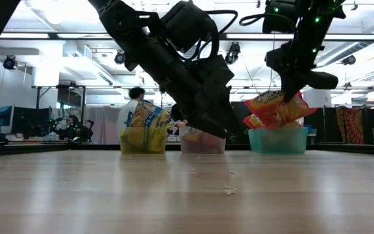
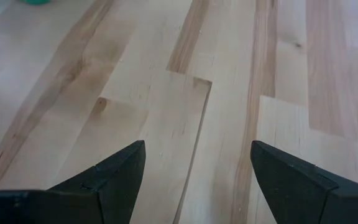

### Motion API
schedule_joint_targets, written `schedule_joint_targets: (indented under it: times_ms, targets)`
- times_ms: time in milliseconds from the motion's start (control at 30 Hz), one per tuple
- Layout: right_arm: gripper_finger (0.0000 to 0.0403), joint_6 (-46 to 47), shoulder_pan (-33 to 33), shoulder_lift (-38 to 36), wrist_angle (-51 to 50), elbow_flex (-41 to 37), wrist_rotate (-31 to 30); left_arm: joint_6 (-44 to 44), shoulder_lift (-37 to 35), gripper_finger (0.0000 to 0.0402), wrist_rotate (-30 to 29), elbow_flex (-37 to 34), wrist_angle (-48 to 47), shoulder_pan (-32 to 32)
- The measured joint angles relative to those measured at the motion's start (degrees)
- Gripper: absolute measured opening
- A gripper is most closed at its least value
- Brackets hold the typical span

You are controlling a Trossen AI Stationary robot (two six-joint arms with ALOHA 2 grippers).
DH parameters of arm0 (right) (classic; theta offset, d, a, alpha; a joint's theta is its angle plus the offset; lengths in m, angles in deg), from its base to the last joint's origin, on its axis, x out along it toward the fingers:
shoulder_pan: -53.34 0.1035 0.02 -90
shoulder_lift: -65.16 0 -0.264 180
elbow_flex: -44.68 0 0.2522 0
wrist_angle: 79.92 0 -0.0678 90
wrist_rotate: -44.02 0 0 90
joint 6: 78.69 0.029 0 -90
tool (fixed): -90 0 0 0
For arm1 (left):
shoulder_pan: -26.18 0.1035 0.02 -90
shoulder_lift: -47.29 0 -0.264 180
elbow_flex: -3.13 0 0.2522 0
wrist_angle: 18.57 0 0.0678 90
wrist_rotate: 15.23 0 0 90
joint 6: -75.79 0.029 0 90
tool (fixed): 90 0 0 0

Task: Sort Maruchan noodles
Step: Put the orange noodle into the green bin

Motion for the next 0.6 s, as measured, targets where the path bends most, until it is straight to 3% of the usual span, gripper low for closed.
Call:
schedule_joint_targets:
  times_ms: [600]
  targets:
    - [0.0022,-7.76,-5.37,0.35,5.89,-3.39,7.07,-0.46,0.00,0.0275,0.00,0.00,0.21,-0.04]
